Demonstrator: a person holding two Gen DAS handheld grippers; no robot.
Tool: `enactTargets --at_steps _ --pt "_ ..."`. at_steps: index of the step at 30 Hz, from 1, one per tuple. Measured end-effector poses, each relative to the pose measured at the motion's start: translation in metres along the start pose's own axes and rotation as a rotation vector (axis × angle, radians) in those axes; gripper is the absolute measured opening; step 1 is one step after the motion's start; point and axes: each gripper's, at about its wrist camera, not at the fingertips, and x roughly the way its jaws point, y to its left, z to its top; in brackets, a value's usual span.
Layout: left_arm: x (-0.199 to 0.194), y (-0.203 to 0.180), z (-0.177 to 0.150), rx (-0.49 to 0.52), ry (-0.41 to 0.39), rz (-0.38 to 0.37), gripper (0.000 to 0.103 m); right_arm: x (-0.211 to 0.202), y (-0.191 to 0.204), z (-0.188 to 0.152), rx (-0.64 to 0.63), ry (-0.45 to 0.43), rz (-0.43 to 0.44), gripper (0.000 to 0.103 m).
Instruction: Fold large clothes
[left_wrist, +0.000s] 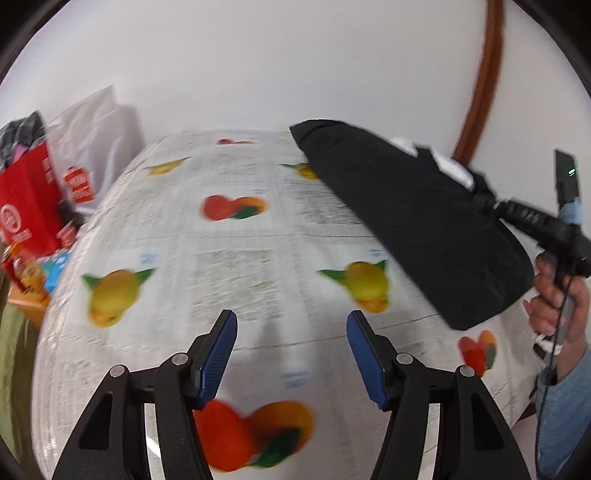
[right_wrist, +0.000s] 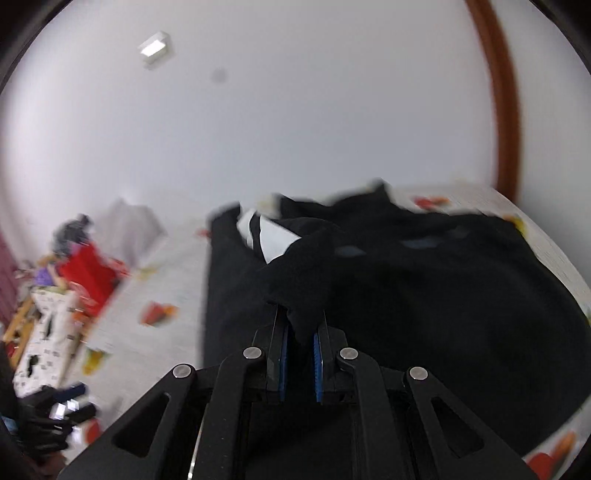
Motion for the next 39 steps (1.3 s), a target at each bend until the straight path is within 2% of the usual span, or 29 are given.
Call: enactTargets --at_steps 4,8,16,20,26,30,33,36,37,39 --pt "0.011 -0.032 0.004 0.032 0.017 -0.061 0.059 0.007 -0.026 -0.018 0.025 0.084 -0.041 0.019" --pt "0.024 -0.063 0.005 0.058 0.036 -0.103 0.059 -0.007 -0.039 -0.031 -0.032 0.055 -0.152 0.021" --pt "0.047 -0.111 0.007 0.103 0.071 -0.157 0.059 -0.028 -0.091 -0.046 -0.088 0.091 -0.255 0.027" --pt "0.061 -0.125 0.008 0.117 0.092 -0.161 0.059 -0.032 -0.117 -0.052 -0.092 0.117 -0.309 0.027" --pt "0.084 -0.142 0.008 0.118 0.122 -0.134 0.059 -0.026 -0.143 -0.060 -0.080 0.161 -0.302 0.027" --pt "0.088 -0.147 0.009 0.132 0.106 -0.113 0.059 -0.020 -0.145 -0.065 -0.088 0.185 -0.301 0.027" --pt "0.090 -0.147 0.011 0.133 0.098 -0.097 0.051 -0.014 -0.144 -0.065 -0.088 0.195 -0.300 0.027" --pt "0.089 -0.141 0.012 0.116 0.082 -0.092 0.031 -0.009 -0.142 -0.065 -0.080 0.198 -0.290 0.027" --pt "0.089 -0.137 0.014 0.102 0.083 -0.076 0.021 -0.007 -0.142 -0.064 -0.078 0.199 -0.285 0.027" --pt "0.091 -0.129 0.015 0.076 0.094 -0.085 0.014 -0.005 -0.139 -0.064 -0.084 0.201 -0.285 0.027"
